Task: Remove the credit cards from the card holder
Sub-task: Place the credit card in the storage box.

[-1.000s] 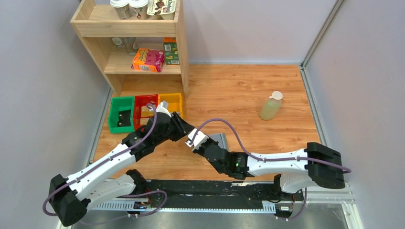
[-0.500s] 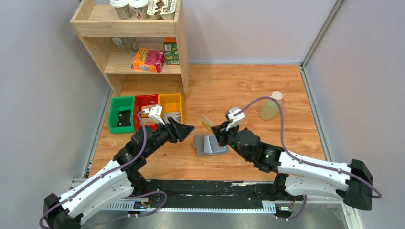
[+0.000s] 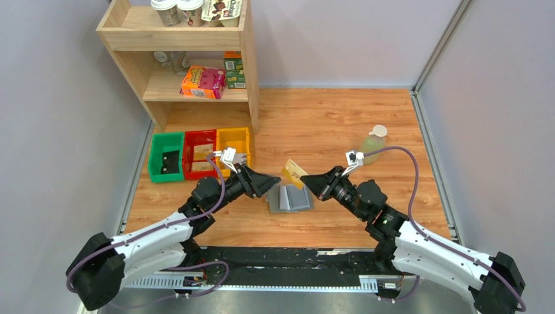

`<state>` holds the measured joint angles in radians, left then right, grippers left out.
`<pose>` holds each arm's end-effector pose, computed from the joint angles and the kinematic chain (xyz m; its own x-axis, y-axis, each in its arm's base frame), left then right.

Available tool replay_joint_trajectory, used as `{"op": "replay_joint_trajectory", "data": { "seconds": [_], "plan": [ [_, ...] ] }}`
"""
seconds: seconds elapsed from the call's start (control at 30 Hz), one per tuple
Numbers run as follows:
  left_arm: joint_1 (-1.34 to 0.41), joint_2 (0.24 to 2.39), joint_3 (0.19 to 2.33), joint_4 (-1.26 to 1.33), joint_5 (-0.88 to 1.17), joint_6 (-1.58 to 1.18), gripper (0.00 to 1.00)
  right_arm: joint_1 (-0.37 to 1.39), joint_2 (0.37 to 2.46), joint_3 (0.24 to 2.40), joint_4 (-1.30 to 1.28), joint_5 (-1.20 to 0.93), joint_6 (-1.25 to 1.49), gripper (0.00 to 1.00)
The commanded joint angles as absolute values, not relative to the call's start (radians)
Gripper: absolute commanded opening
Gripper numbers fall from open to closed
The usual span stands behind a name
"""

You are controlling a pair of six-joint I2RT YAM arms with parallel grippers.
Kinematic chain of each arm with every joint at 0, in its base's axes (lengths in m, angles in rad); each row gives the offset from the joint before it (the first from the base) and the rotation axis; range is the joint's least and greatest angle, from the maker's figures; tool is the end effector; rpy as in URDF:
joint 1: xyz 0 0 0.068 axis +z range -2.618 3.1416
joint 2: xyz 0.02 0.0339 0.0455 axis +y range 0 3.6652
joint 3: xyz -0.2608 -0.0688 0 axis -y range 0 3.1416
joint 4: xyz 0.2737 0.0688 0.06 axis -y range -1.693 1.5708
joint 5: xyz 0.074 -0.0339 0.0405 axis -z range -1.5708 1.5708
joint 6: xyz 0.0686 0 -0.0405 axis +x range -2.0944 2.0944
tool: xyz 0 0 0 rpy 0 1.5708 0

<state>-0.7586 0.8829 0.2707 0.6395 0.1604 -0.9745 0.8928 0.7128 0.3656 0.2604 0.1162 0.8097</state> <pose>0.1772 -0.1831 0.2107 -0.6466 -0.5125 -0.5650 0.4628 0.3252 -0.8247 0.1580 0.1836 0.2350 -0.5452 0.4697 -0.6944 -0.4442 0.5406 0.7144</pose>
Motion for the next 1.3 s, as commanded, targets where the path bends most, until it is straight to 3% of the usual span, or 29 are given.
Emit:
{"op": "replay_joint_trajectory", "data": {
  "seconds": [0.0, 0.2, 0.4, 0.67, 0.87, 0.9, 1.0, 1.07, 1.2, 1.27],
  "plan": [
    [-0.758, 0.943, 0.317, 0.824, 0.175, -1.034, 0.72, 0.884, 0.719, 0.336, 0.449, 0.052, 0.929, 0.0],
    [-0.759, 1.019, 0.321, 0.888, 0.156, -1.089, 0.68, 0.877, 0.778, 0.324, 0.544, 0.041, 0.966, 0.0],
    [-0.759, 1.066, 0.327, 0.931, 0.166, -1.104, 0.53, 0.854, 0.825, 0.307, 0.632, 0.018, 1.011, 0.0],
    [-0.761, 1.109, 0.324, 1.014, 0.161, -1.138, 0.41, 0.821, 0.845, 0.296, 0.678, -0.024, 1.043, 0.0],
    [-0.759, 1.124, 0.324, 1.055, 0.149, -1.149, 0.12, 0.811, 0.864, 0.298, 0.69, -0.04, 1.046, 0.0],
    [-0.761, 1.124, 0.324, 1.058, 0.143, -1.15, 0.02, 0.808, 0.867, 0.298, 0.69, -0.041, 1.048, 0.0],
    [-0.759, 1.121, 0.321, 1.074, 0.129, -1.152, 0.0, 0.801, 0.87, 0.295, 0.695, -0.043, 1.055, 0.01],
    [-0.759, 1.115, 0.311, 1.088, 0.1, -1.157, 0.0, 0.787, 0.87, 0.299, 0.674, -0.044, 1.051, 0.15],
    [-0.755, 1.072, 0.287, 1.04, 0.025, -1.135, 0.0, 0.744, 0.85, 0.317, 0.6, -0.072, 1.019, 0.63],
    [-0.744, 1.042, 0.282, 0.956, 0.003, -1.114, 0.0, 0.724, 0.832, 0.342, 0.511, -0.084, 0.983, 0.8]
  ]
}}
